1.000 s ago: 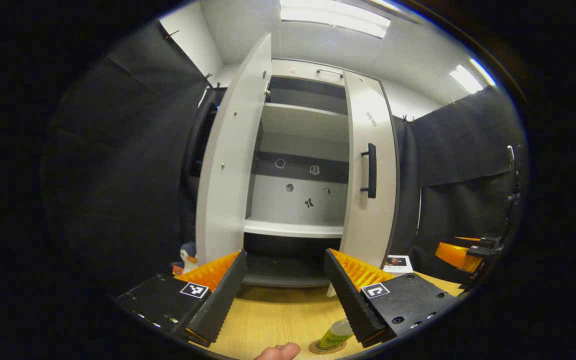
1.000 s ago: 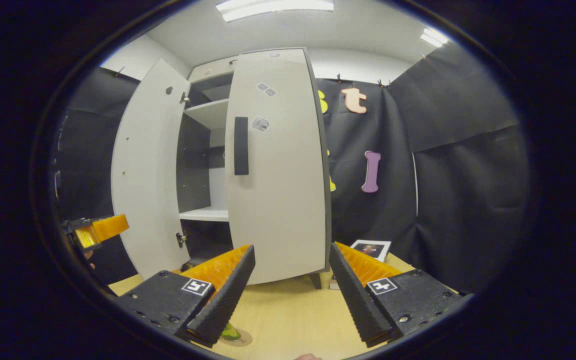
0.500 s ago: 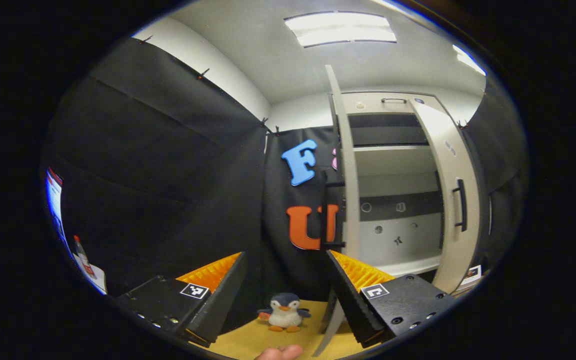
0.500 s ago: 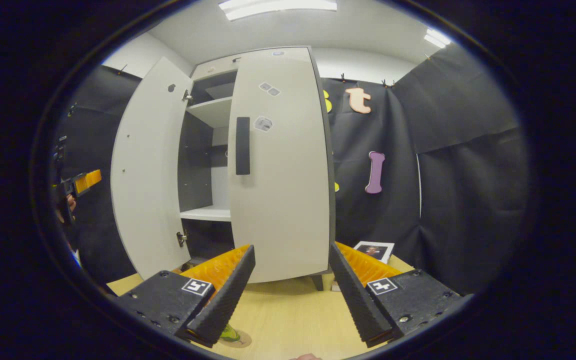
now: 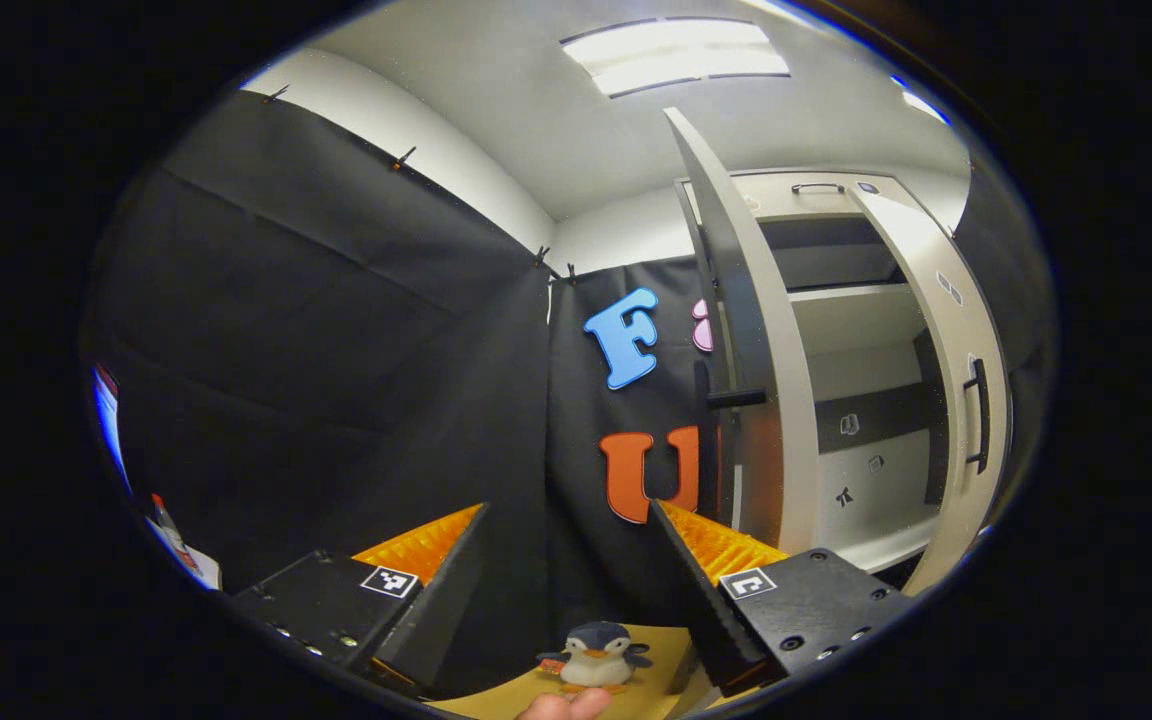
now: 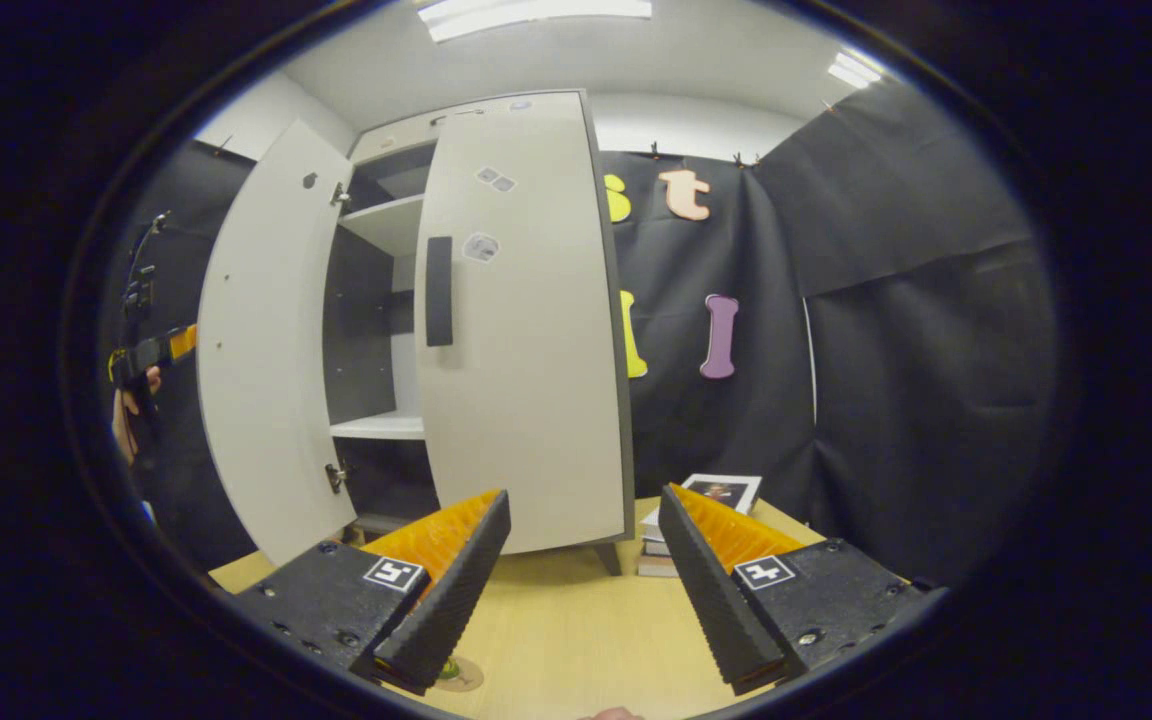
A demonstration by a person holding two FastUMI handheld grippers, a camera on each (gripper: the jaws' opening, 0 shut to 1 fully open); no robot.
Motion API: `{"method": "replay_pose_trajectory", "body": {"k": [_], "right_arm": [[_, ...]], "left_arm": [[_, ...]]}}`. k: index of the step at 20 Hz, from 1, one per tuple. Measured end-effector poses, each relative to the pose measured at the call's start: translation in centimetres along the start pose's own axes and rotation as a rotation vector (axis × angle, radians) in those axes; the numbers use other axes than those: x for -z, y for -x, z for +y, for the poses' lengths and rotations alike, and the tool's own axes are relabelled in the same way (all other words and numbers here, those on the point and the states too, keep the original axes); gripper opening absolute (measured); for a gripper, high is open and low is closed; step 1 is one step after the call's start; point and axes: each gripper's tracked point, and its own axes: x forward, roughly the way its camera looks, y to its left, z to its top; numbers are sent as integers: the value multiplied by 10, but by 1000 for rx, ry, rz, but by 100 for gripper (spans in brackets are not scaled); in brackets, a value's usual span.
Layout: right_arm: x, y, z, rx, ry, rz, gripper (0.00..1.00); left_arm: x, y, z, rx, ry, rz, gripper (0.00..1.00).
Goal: Grasp the bottle in the cabinet with the left hand and place it on the coaster, then close the right door with the right hand and the left door with the left hand.
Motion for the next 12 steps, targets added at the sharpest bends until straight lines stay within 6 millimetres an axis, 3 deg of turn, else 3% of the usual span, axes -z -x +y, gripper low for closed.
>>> {"method": "replay_pose_trajectory", "body": {"k": [1,2,3,4,5,12], "right_arm": [[-2,-1,-3,3,-7,-2,98],[-3,-2,-5,6,-12,-6,98],[-6,-3,-7,7,-17,-11,98],[-7,-4,-7,6,-20,-15,98],[-8,-5,-7,3,-21,-19,96],[-9,-5,-9,-3,-25,-18,95]], "left_arm": [[0,0,-1,0,-10,1,93],[-1,1,-3,8,-11,9,99],[0,3,-9,21,2,18,92],[1,6,-15,42,29,26,99],[0,6,-22,67,53,34,92],[-4,23,-70,159,110,37,92]]}}
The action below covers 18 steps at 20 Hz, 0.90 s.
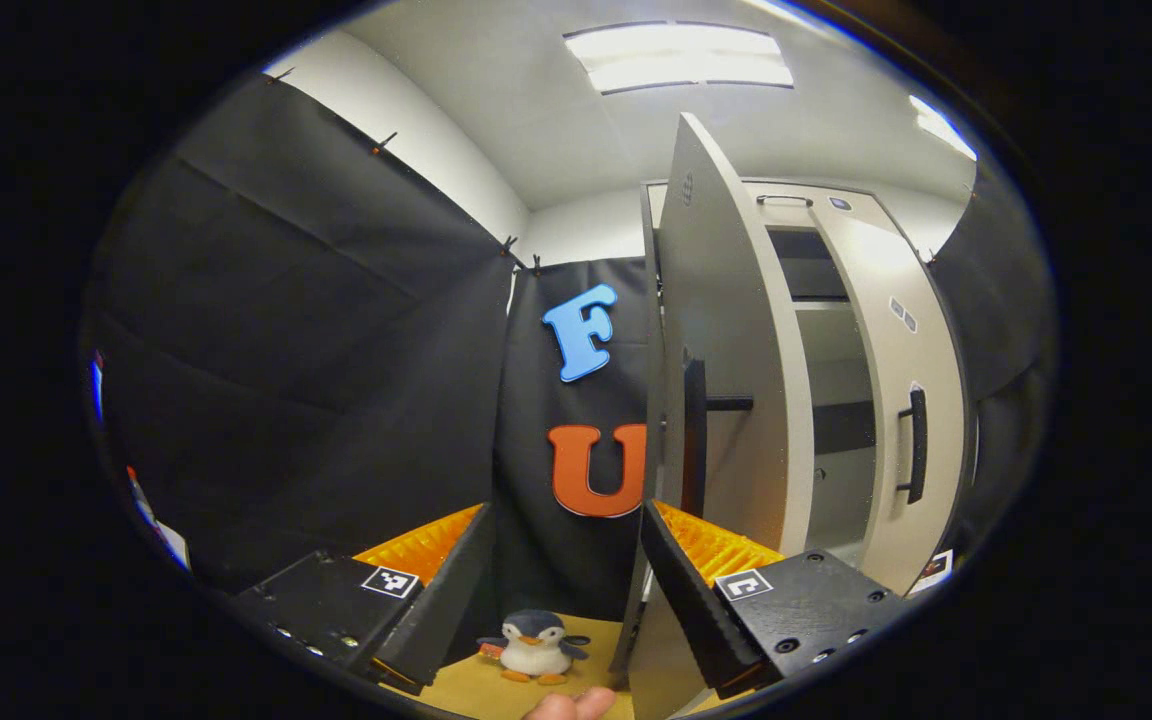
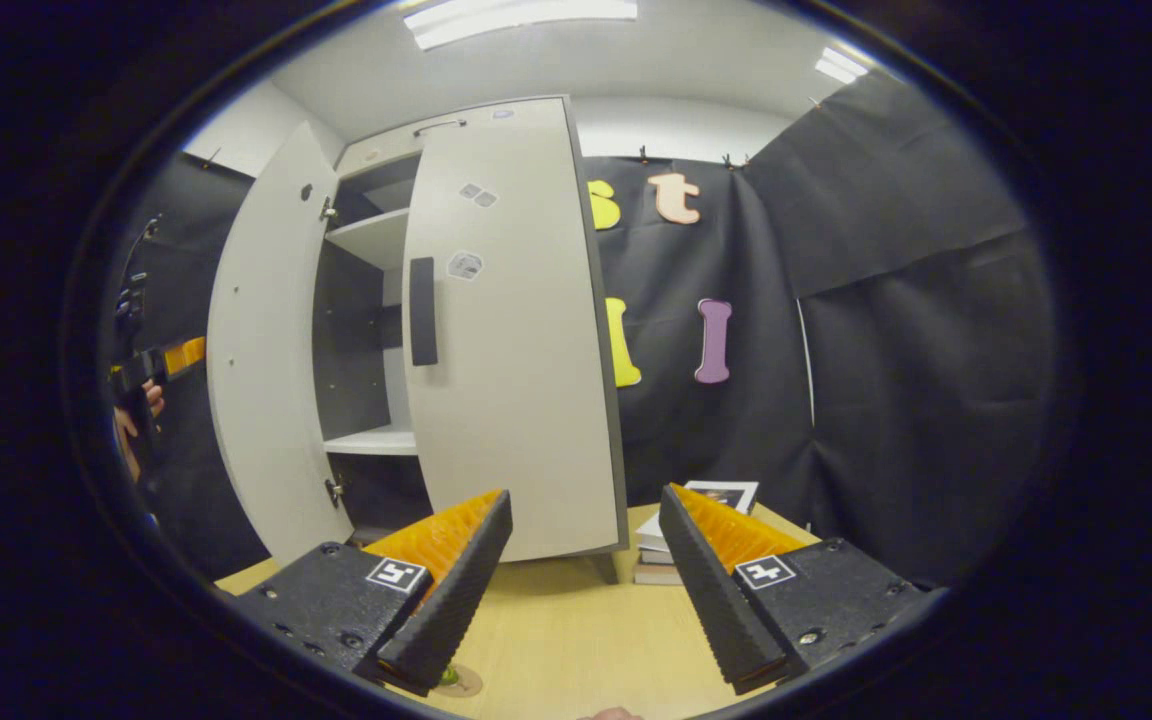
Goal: Grasp the bottle in the cabinet with the left hand and place it on the coaster, then close the right door with the right hand and the left door with the left hand.
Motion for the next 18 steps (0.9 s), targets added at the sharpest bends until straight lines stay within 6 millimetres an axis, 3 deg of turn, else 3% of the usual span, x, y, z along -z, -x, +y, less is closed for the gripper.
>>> {"method": "replay_pose_trajectory", "body": {"k": [3,4,7,12,13,14,17,18], "right_arm": [[-1,-1,-1,5,-14,-5,97],[0,-1,0,2,-22,-5,97],[0,0,1,0,-36,-5,99],[0,1,1,-5,-35,-8,99],[-1,1,2,-8,-37,-6,99],[-1,1,2,-14,-39,-6,99],[-7,4,5,-31,-49,-25,99],[-10,5,6,-32,-54,-36,94]], "left_arm": [[5,-2,-38,125,46,31,92],[7,-2,-49,170,43,45,99],[7,7,-81,283,20,54,96],[-4,22,-100,331,37,10,93],[-3,26,-101,336,47,16,91],[-3,29,-102,338,54,22,98],[8,40,-94,313,51,43,99],[15,45,-91,298,51,52,99]]}}
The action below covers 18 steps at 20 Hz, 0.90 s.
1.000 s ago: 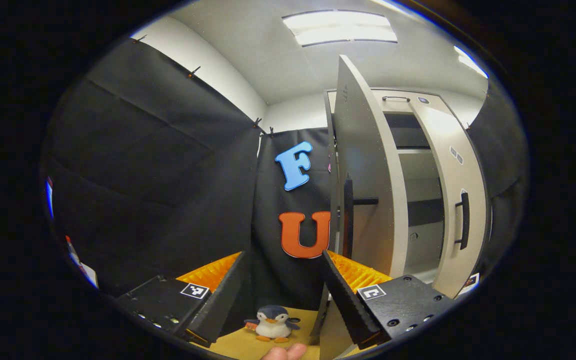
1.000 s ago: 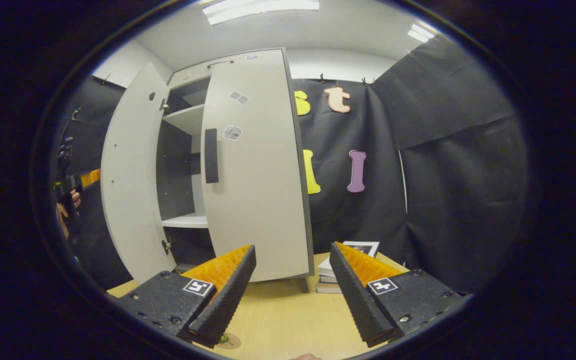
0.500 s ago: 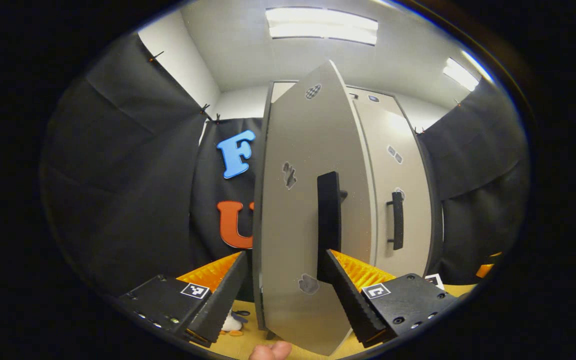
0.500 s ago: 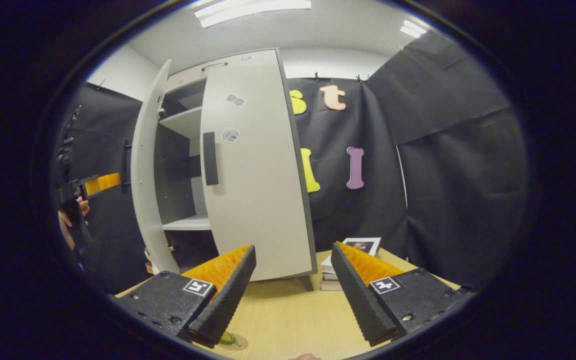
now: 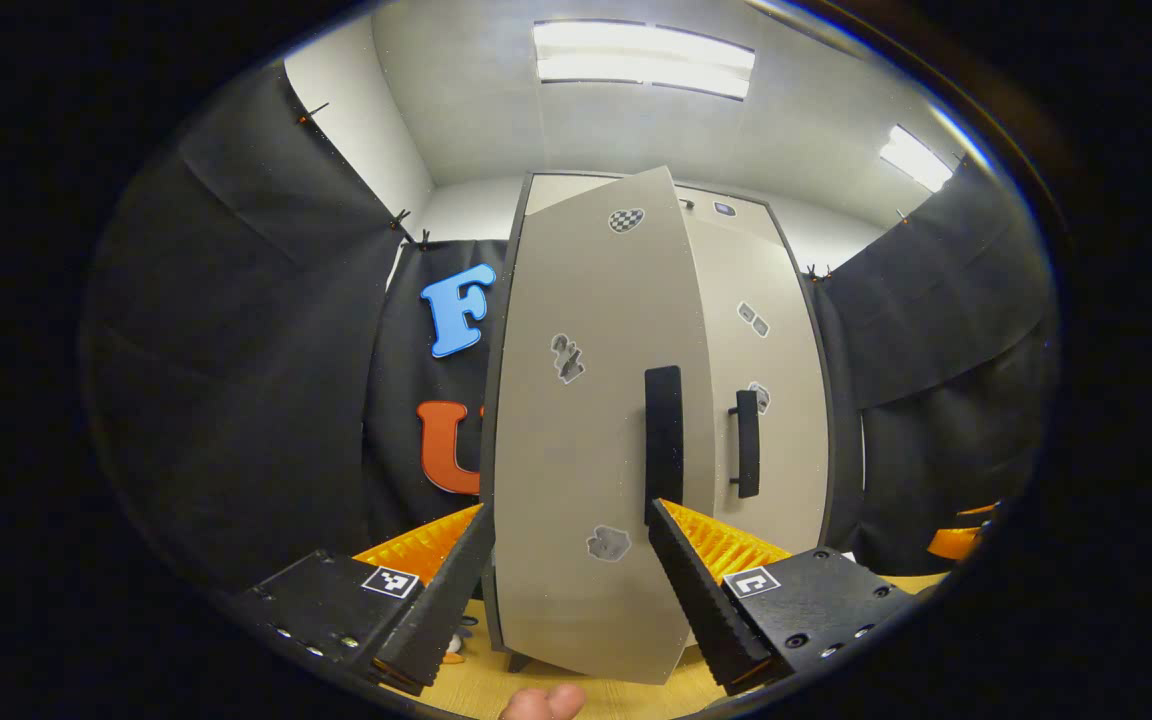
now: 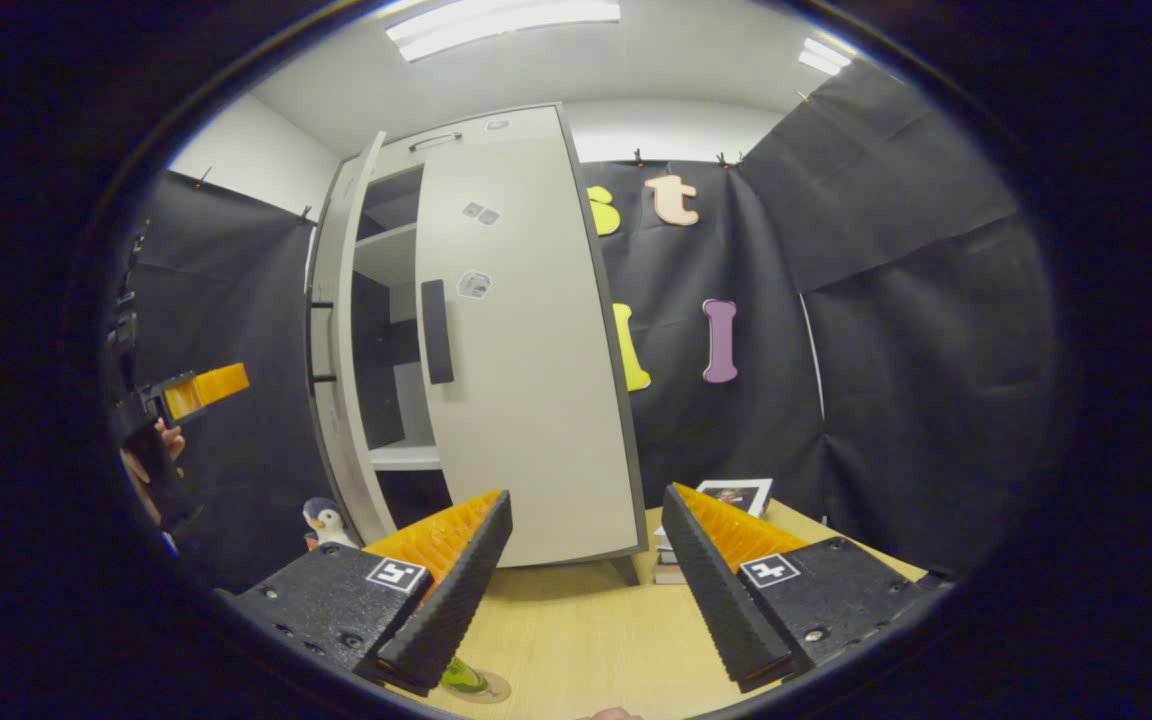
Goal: Grasp the bottle in the cabinet with the left hand and place it on the coaster, then close the right door with the right hand and the left door with the left hand.
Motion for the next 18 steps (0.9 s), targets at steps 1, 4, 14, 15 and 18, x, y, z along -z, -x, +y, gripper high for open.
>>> {"method": "replay_pose_trajectory", "body": {"k": [1,4,14,15,18], "right_arm": [[-4,2,3,1,-7,-12,94],[-13,7,13,-7,-22,-46,99],[-15,-4,18,11,-4,-19,99],[-16,-5,20,8,-5,-19,99],[-17,-7,25,1,3,-14,99]], "left_arm": [[9,6,2,-19,6,10,99],[45,29,1,-75,59,52,99],[115,81,28,-233,91,147,95],[116,80,31,-238,91,151,100],[117,78,35,-251,90,163,95]]}}
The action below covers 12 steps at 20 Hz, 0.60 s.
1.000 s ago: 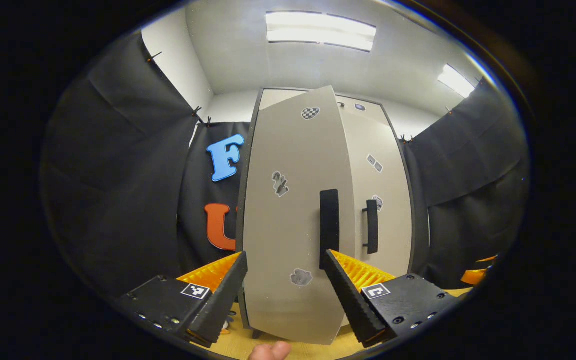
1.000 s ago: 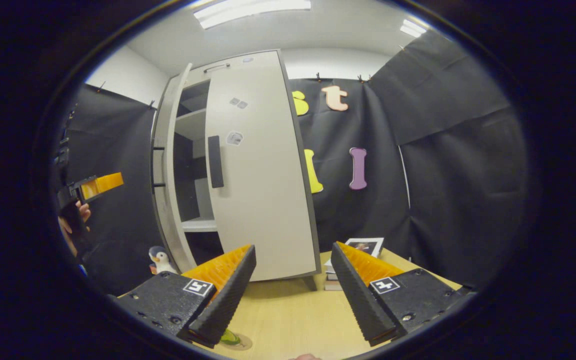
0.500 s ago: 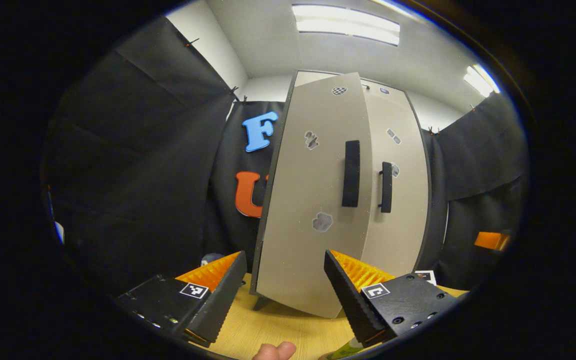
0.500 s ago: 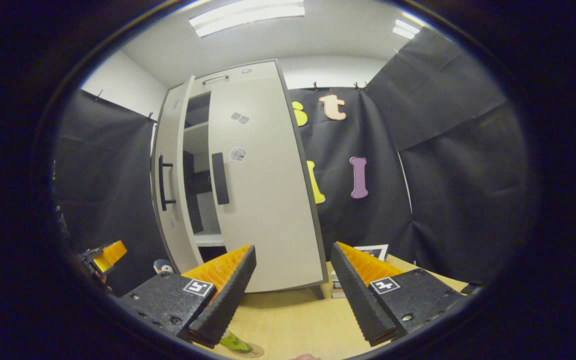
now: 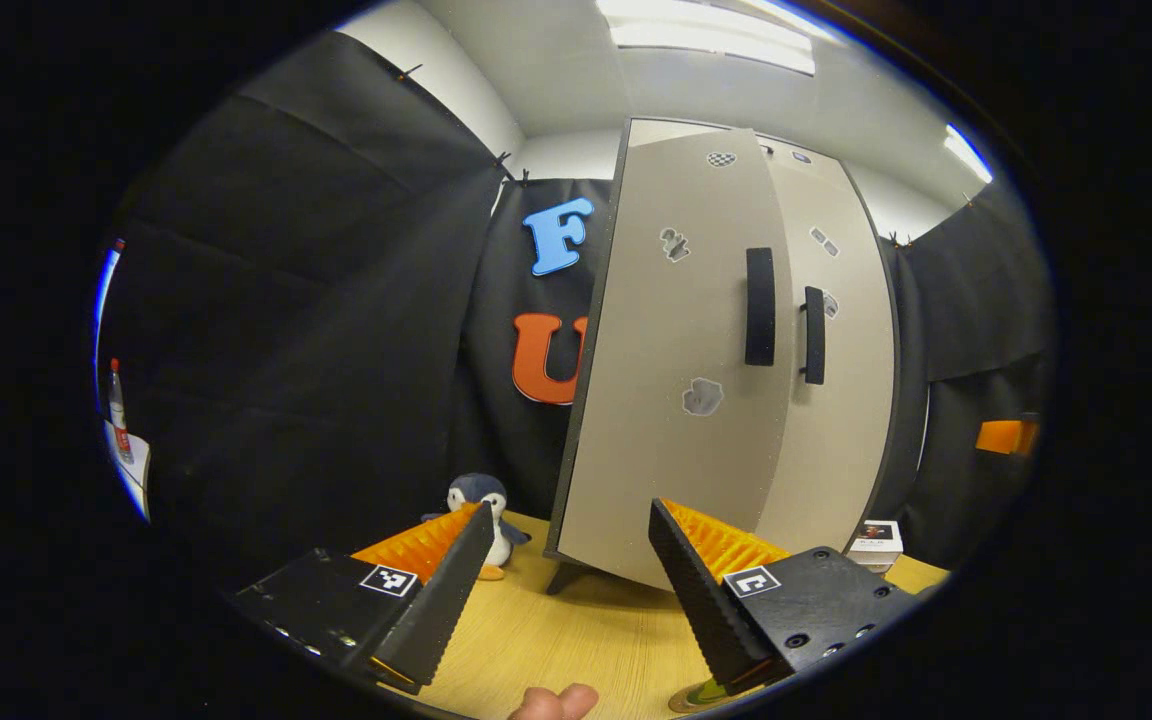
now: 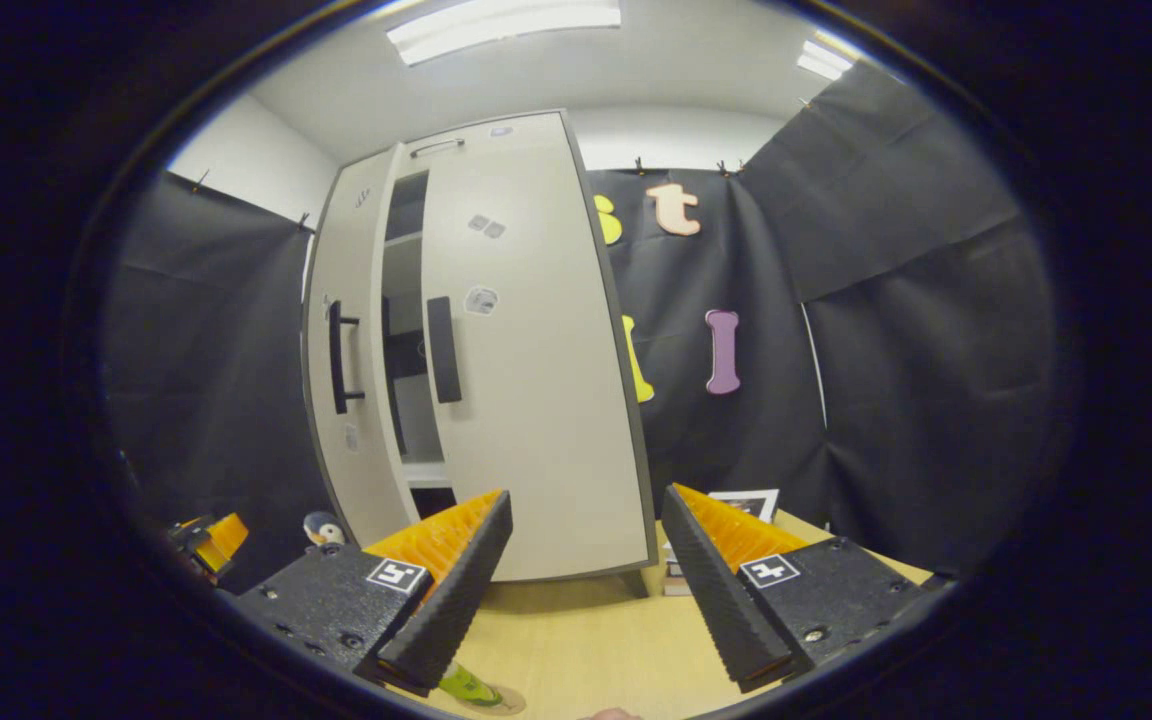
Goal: Grasp the bottle in the cabinet with the left hand and place it on the coaster, then close the right door with the right hand and the left door with the left hand.
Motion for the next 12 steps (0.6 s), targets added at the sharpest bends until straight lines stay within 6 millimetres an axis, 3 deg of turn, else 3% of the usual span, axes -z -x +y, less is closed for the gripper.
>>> {"method": "replay_pose_trajectory", "body": {"k": [1,8,9,10,11,12], "right_arm": [[-1,-1,1,-5,3,-1,99],[-3,-3,3,-11,14,6,99],[-4,-3,3,-10,18,7,99],[-5,-3,4,-9,20,9,99],[-6,-3,4,-11,21,10,99],[-6,-4,3,-10,21,8,99]], "left_arm": [[-1,-1,0,-1,-2,-1,100],[-11,-2,-6,13,-19,-23,95],[-12,-2,-7,18,-22,-27,100],[-13,-2,-8,22,-24,-27,95],[-14,-2,-9,28,-27,-27,100],[-15,-2,-9,30,-28,-29,95]]}}
